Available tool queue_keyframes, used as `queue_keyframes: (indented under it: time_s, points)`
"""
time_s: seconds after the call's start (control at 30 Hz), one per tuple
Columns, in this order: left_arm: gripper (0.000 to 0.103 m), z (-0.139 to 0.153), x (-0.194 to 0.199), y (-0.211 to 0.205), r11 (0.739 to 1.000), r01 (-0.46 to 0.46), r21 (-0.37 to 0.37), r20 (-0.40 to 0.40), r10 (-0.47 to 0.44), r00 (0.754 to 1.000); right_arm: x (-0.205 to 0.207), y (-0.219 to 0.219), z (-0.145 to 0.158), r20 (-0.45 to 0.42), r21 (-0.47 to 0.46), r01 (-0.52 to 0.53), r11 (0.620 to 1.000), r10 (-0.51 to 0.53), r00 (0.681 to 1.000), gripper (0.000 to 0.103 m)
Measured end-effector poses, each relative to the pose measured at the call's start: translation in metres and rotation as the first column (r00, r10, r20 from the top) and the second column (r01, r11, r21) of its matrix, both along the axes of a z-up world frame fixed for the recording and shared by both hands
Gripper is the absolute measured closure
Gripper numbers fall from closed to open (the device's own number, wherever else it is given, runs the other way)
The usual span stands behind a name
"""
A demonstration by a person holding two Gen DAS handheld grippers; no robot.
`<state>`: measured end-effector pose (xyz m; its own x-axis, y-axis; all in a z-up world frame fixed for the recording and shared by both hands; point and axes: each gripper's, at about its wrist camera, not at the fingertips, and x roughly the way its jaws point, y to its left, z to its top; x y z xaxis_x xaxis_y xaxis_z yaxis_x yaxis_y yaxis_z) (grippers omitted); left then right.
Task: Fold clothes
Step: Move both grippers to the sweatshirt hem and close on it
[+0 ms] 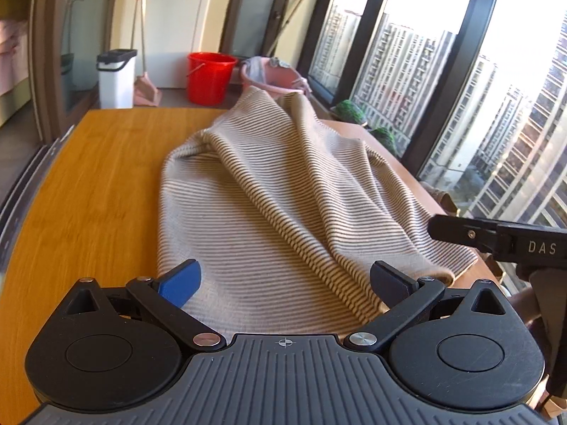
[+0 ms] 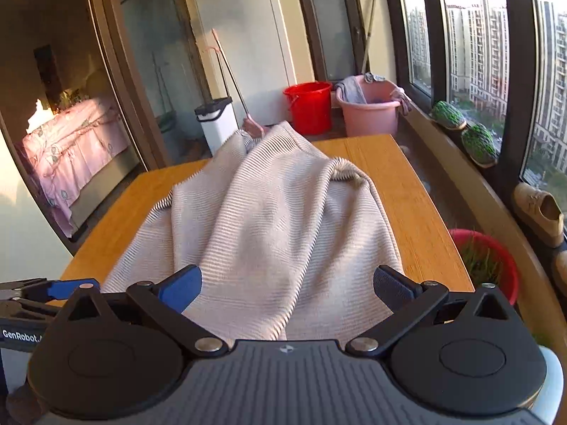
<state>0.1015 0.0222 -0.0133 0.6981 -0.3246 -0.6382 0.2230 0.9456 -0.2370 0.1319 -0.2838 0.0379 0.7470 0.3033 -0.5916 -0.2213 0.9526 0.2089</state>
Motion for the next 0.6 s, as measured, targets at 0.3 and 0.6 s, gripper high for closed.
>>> queue_keyframes:
  time_s: [0.3, 0.6]
  points:
    - [0.0, -0.032, 0.034, 0.007, 0.998, 0.044, -0.047, -0.059, -0.047, 0.997, 0.076, 0.004, -0.041, -0.182, 0.222, 0.01, 0.975, 0.031, 0.983, 0.0]
    - [0.0, -0.038, 0.001, -0.001, 0.998, 0.037, 0.045, -0.015, -0.037, 0.999, 0.045, -0.011, -0.053, -0.187, 0.28, -0.118, 0.953, 0.175, 0.967, 0.0]
